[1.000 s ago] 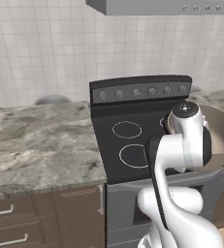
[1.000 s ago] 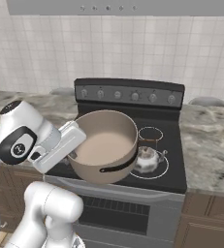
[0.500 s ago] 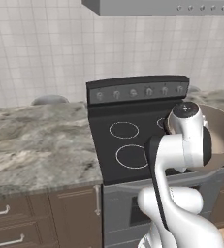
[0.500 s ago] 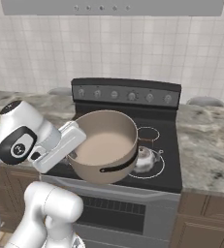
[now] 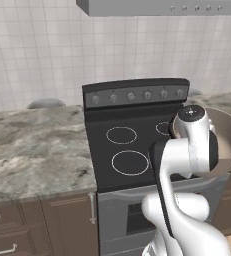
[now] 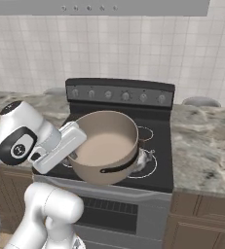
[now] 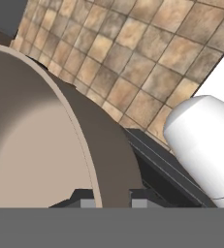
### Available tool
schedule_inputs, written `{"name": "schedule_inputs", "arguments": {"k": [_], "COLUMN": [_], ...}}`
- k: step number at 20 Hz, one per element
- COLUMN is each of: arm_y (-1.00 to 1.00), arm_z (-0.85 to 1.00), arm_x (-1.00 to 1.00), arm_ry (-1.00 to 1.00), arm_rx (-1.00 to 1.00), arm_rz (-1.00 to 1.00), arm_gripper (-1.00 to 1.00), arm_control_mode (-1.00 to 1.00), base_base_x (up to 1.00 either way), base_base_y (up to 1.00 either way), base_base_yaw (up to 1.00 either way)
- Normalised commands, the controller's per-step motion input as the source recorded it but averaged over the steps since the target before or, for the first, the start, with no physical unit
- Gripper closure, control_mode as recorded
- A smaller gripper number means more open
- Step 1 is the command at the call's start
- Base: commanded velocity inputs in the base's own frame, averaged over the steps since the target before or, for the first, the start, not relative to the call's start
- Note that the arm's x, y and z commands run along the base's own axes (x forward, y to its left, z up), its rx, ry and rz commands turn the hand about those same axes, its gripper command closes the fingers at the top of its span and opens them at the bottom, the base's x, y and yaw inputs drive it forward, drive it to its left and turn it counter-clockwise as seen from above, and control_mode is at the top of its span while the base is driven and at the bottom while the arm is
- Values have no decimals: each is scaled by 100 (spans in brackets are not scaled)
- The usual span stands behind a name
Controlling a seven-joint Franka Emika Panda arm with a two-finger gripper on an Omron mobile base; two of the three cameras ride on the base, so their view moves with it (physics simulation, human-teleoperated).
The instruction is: Pick the kettle from the cabinet and place it on a stove burner. Then pick the pot from the counter and place it on another stove burner. Finally, turn both burners on.
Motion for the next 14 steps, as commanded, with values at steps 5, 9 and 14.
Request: {"name": "schedule_inputs", "arguments": {"k": [5, 9, 14], "arm_y": [0, 0, 0], "arm_z": [0, 0, 0], "arm_x": [0, 0, 0], "arm_ry": [0, 0, 0], "arm_rx": [0, 0, 0], "arm_rz": [0, 0, 0], "arm_gripper": [100, 100, 100], "arm_control_mode": [100, 100, 100], "base_base_x": [17, 25, 45], "base_base_y": [-29, -25, -4], "base_base_yaw": [0, 0, 0]}}
